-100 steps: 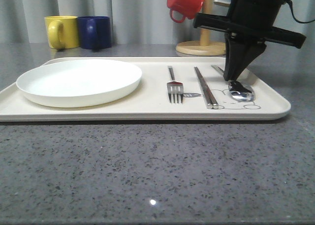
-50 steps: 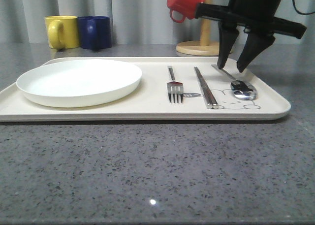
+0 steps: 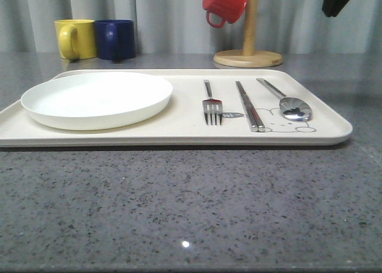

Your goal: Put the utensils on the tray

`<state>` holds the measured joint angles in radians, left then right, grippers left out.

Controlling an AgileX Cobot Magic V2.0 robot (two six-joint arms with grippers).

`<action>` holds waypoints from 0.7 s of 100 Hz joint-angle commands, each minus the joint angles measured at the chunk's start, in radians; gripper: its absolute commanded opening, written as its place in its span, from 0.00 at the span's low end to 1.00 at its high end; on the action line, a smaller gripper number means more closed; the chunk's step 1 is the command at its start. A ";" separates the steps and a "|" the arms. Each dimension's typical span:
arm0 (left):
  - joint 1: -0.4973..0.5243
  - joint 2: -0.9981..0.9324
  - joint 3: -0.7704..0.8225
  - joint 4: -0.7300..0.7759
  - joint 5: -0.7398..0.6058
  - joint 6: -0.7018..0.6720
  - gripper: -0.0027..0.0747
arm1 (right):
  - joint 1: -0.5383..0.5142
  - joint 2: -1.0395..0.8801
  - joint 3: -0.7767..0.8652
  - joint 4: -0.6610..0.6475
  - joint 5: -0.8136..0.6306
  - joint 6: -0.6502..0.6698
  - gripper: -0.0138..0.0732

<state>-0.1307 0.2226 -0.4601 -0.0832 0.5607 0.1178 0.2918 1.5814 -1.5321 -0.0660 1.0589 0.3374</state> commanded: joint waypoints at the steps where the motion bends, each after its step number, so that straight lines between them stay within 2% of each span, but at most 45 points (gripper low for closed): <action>1: -0.002 0.011 -0.025 -0.005 -0.078 -0.006 0.01 | -0.021 -0.101 0.045 -0.028 -0.041 -0.010 0.09; 36: -0.002 0.011 -0.025 -0.005 -0.078 -0.006 0.01 | -0.134 -0.421 0.418 -0.017 -0.132 -0.010 0.09; 70: -0.002 0.011 -0.025 -0.005 -0.078 -0.006 0.01 | -0.218 -0.782 0.668 -0.018 -0.131 -0.010 0.09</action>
<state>-0.1307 0.2226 -0.4601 -0.0832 0.5607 0.1178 0.0899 0.8886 -0.8810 -0.0682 0.9788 0.3374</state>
